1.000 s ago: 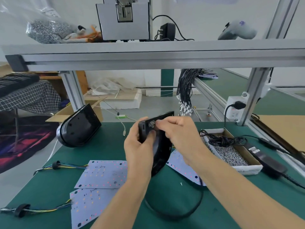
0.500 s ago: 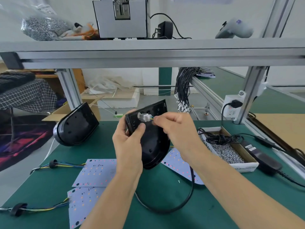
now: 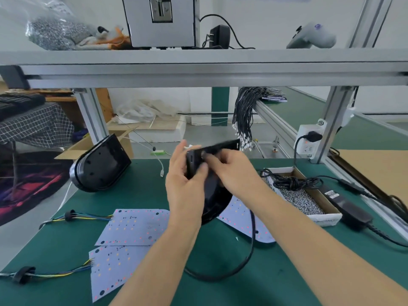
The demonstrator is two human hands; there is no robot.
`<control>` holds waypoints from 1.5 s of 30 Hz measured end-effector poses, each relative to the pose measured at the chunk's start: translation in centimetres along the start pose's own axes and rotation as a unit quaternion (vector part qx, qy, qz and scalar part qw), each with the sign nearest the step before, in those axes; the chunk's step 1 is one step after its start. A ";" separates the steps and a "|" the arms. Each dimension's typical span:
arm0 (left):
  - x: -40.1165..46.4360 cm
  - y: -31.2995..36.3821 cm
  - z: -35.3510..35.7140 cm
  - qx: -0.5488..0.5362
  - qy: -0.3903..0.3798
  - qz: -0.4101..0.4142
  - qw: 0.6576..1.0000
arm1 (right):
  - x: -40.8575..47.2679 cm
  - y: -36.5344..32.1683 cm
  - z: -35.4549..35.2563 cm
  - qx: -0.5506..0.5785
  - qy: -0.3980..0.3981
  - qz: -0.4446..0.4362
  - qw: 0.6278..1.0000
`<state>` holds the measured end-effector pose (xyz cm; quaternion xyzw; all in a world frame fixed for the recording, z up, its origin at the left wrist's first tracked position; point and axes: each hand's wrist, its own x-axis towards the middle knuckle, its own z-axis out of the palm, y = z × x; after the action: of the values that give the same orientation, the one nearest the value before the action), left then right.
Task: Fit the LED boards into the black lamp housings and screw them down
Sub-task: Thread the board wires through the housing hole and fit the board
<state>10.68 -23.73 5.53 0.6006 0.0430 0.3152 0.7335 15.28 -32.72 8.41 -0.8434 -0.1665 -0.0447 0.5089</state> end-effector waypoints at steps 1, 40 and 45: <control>0.8 0.0 -0.1 -0.007 0.046 -0.015 0.999 | -0.4 0.1 -0.1 0.047 -0.051 0.022 0.997; 4.3 0.3 -2.9 -0.021 0.196 -0.050 0.979 | -5.7 4.1 4.6 0.144 -0.201 -0.023 0.969; 3.7 -0.4 -3.3 -0.038 0.198 -0.063 0.977 | -6.3 5.2 4.9 -0.054 -0.109 -0.147 0.982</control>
<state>12.33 -19.06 5.41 0.4943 0.2135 0.3825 0.7508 10.60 -32.12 0.09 -0.8358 -0.3407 -0.0354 0.4291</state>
